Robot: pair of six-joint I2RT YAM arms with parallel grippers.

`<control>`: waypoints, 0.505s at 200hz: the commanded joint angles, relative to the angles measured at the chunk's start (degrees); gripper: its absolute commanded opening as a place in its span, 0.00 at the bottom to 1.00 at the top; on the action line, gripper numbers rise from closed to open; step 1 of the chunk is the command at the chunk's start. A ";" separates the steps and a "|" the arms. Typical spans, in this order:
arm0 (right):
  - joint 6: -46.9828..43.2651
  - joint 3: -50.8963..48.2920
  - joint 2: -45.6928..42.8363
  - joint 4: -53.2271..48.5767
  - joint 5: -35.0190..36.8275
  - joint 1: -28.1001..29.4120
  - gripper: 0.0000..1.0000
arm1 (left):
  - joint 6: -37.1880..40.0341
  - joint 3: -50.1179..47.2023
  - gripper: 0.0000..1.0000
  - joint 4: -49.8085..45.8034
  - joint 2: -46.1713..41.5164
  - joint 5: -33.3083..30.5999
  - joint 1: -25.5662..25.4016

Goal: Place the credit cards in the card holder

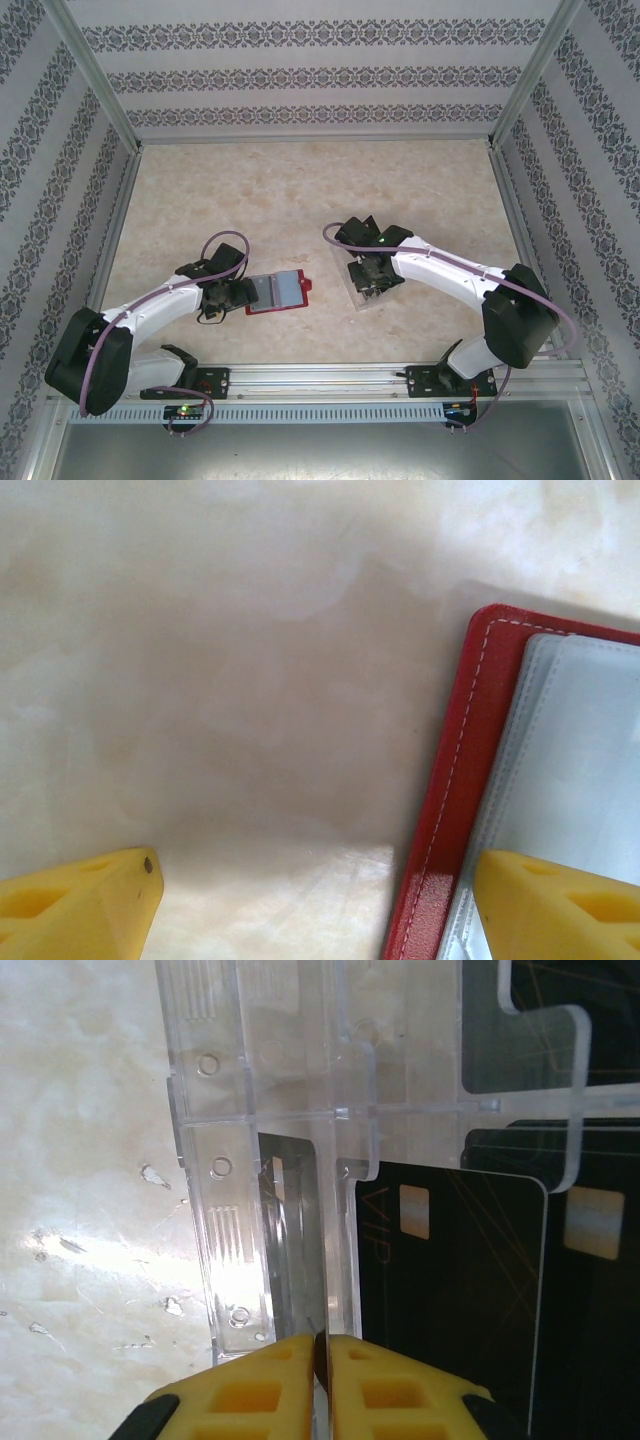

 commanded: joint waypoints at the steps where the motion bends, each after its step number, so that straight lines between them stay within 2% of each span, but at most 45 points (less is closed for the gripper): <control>1: 0.19 -0.29 -0.03 1.13 -1.95 -0.74 0.09 | -0.33 -0.05 0.83 2.61 0.77 -0.41 -0.61; 40: 0.50 -1.31 -1.89 2.28 -4.57 -2.60 0.00 | -0.31 -0.06 0.83 2.59 0.77 -0.50 -0.61; 101: 0.50 -1.03 -5.06 3.05 -8.42 -4.61 0.00 | -0.38 -0.11 0.83 2.47 0.73 -0.43 -0.60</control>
